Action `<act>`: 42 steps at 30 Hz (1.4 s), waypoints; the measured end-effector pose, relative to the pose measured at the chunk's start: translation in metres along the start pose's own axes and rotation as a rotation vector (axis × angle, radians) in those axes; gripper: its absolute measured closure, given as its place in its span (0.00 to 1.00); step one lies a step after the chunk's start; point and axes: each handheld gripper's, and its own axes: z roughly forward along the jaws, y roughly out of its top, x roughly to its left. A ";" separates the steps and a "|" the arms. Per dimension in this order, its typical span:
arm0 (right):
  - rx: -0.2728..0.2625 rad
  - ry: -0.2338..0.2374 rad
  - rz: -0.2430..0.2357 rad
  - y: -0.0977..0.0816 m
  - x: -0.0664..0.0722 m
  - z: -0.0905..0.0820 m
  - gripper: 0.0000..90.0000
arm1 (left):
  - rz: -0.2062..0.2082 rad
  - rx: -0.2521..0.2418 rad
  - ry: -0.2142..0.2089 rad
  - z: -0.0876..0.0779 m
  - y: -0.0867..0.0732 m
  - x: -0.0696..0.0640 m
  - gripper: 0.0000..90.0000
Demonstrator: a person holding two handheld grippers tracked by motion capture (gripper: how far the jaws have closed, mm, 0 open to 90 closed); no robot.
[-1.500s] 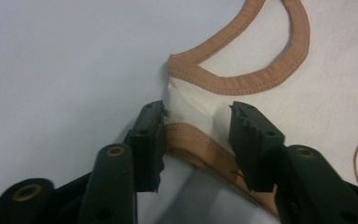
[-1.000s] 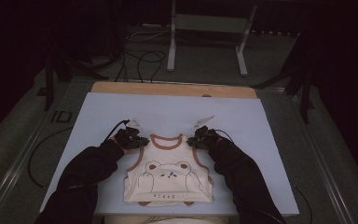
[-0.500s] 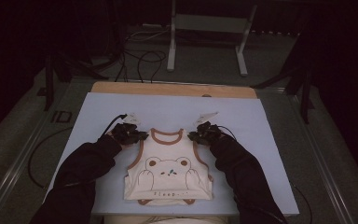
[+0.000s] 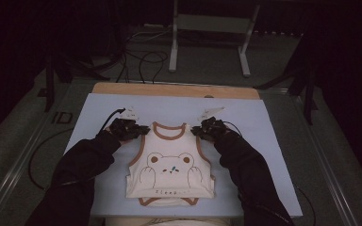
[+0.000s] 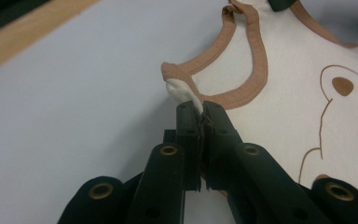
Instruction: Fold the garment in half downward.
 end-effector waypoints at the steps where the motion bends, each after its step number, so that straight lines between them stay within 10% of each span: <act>1: -0.002 -0.006 -0.003 0.002 0.000 -0.002 0.91 | 0.004 -0.005 0.005 -0.002 0.001 0.000 0.97; 42: -0.178 -0.150 -0.051 0.088 -0.025 -0.064 0.91 | 0.067 -0.186 0.118 -0.058 0.073 0.018 0.97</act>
